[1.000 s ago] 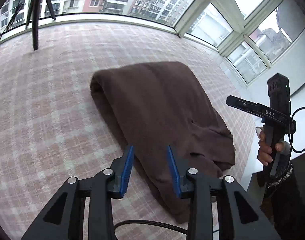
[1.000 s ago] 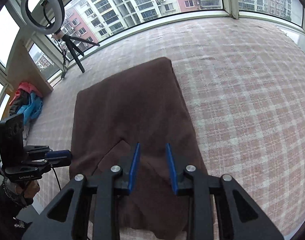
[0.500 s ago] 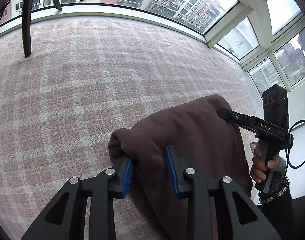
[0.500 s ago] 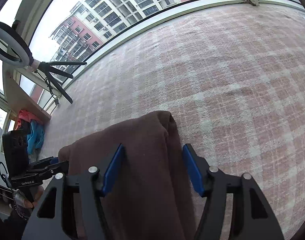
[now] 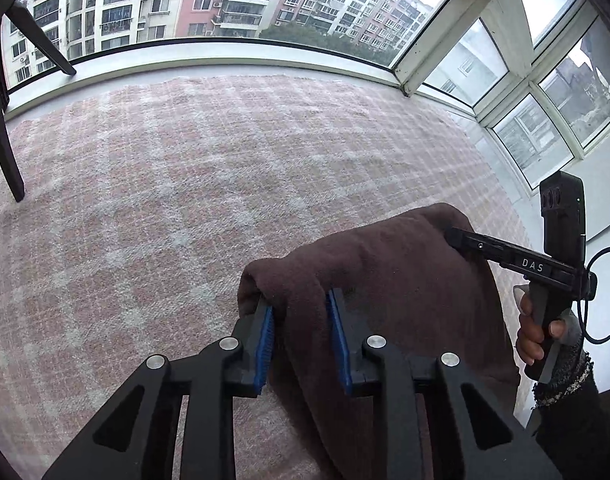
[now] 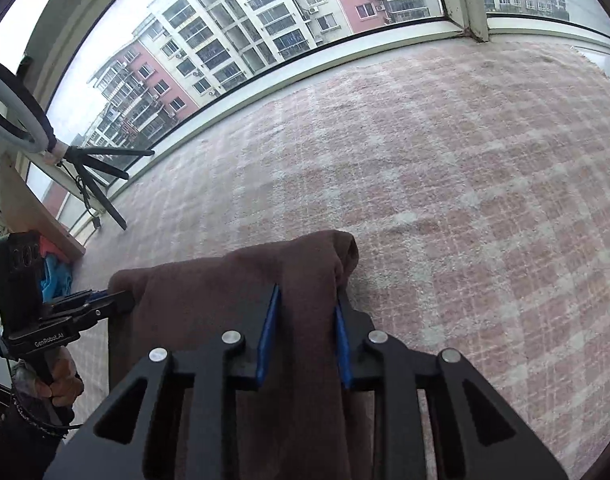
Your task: Fold clothes
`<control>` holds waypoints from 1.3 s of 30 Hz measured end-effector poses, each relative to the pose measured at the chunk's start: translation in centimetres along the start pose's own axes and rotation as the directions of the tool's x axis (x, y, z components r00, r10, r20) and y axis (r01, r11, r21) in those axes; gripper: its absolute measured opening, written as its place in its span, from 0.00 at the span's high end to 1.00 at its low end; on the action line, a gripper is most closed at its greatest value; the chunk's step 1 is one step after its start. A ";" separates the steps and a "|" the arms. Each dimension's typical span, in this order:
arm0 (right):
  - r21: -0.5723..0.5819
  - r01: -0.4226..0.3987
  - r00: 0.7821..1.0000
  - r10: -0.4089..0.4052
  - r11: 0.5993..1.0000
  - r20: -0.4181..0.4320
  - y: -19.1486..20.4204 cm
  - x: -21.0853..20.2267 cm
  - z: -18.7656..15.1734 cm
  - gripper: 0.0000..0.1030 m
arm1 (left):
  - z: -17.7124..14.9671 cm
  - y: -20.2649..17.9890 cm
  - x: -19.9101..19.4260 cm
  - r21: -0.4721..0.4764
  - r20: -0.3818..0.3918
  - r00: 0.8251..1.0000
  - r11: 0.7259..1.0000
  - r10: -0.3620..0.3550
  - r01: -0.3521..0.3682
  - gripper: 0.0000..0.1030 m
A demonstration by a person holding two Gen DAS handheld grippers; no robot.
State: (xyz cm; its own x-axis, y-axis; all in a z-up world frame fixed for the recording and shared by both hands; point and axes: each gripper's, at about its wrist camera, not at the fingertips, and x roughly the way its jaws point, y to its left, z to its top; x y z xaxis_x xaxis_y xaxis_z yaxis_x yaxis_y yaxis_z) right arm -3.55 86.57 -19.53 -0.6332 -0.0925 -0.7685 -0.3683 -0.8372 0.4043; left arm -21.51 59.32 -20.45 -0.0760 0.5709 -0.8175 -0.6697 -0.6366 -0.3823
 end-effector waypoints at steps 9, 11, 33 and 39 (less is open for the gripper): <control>-0.159 0.141 0.981 -0.116 0.977 0.156 4.7 -4.1 -0.8 0.64 | 0.3 -2.7 -3.7 0.138 0.155 0.988 0.989 0.023 -0.045 0.73; -0.180 0.124 0.989 -0.108 0.976 0.100 5.4 -2.1 -1.6 0.62 | 0.2 -2.4 -1.1 0.151 0.105 0.992 0.985 0.071 -0.086 0.73; -0.063 0.331 0.936 -0.319 0.941 0.147 23.9 -10.2 -16.1 0.36 | -16.1 6.8 -27.5 0.032 0.185 0.970 0.985 0.161 -0.169 0.28; 0.017 0.349 0.914 -0.345 0.937 0.216 32.0 -14.0 -22.3 0.36 | -22.9 8.0 -35.0 0.108 0.247 0.956 0.976 0.157 -0.188 0.27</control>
State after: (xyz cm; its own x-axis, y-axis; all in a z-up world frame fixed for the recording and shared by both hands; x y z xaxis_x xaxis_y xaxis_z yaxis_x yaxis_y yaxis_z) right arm 8.67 49.02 -6.90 -0.5982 0.3203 -0.7346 -0.5779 -0.8075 0.1185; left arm -7.29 22.35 -4.74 -0.3596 0.5742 -0.7355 -0.7192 -0.6728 -0.1736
